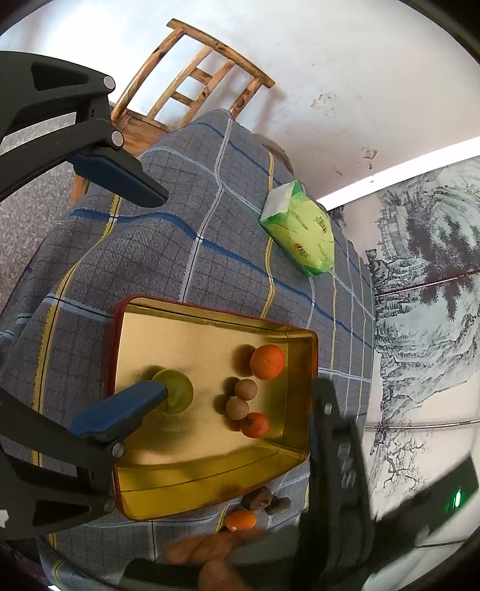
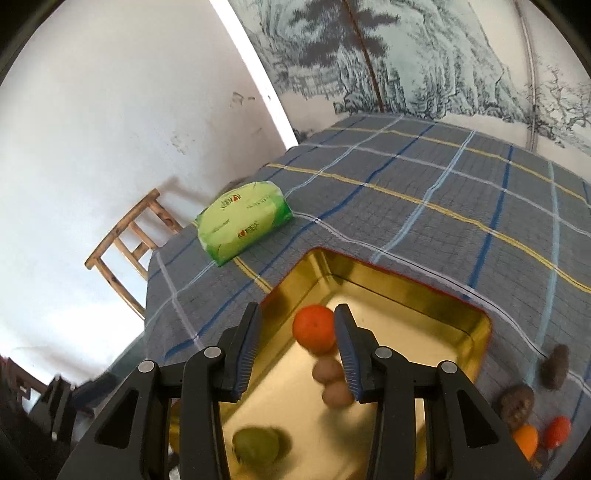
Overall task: Organize fruits
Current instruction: 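Move left tool to dark brown fruit while right tool withdraws from tin, then grasp dark brown fruit with left tool, then carry dark brown fruit over gold tin with left tool while right tool grasps another mandarin, then lower dark brown fruit into gold tin and open left tool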
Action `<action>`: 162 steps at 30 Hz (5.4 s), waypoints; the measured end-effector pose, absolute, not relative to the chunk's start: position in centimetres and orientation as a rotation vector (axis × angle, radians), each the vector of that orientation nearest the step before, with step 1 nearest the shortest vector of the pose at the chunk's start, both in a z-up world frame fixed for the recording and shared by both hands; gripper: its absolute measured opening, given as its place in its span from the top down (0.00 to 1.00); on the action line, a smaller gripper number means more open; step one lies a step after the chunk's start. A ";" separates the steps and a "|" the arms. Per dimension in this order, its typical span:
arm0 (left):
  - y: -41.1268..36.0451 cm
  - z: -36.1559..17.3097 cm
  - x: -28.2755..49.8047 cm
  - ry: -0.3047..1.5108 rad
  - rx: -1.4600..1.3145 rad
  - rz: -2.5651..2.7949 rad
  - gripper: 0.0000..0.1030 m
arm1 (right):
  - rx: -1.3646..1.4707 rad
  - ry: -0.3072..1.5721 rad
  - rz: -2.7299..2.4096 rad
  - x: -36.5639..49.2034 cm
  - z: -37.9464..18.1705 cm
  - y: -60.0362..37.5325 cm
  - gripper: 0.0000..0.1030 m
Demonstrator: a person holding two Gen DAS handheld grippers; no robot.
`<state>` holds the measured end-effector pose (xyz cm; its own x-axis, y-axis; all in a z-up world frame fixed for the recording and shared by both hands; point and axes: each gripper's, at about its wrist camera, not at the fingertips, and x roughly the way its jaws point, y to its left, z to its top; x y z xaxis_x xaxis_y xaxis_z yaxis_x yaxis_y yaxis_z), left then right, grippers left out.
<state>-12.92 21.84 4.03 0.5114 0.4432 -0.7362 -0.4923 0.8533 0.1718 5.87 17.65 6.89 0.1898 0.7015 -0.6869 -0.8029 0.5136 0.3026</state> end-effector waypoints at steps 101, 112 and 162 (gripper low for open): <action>7.0 6.9 5.3 0.968 -0.256 -0.033 0.64 | -0.055 0.758 0.838 5.5 2.1 -17.1 0.52; 8.4 7.5 2.1 0.957 -0.278 -0.021 0.64 | -0.200 0.778 0.952 5.2 1.4 -9.3 0.52; 17.6 2.3 -2.4 0.990 -0.298 0.167 0.64 | -0.090 0.851 0.487 11.2 -0.1 -18.1 0.63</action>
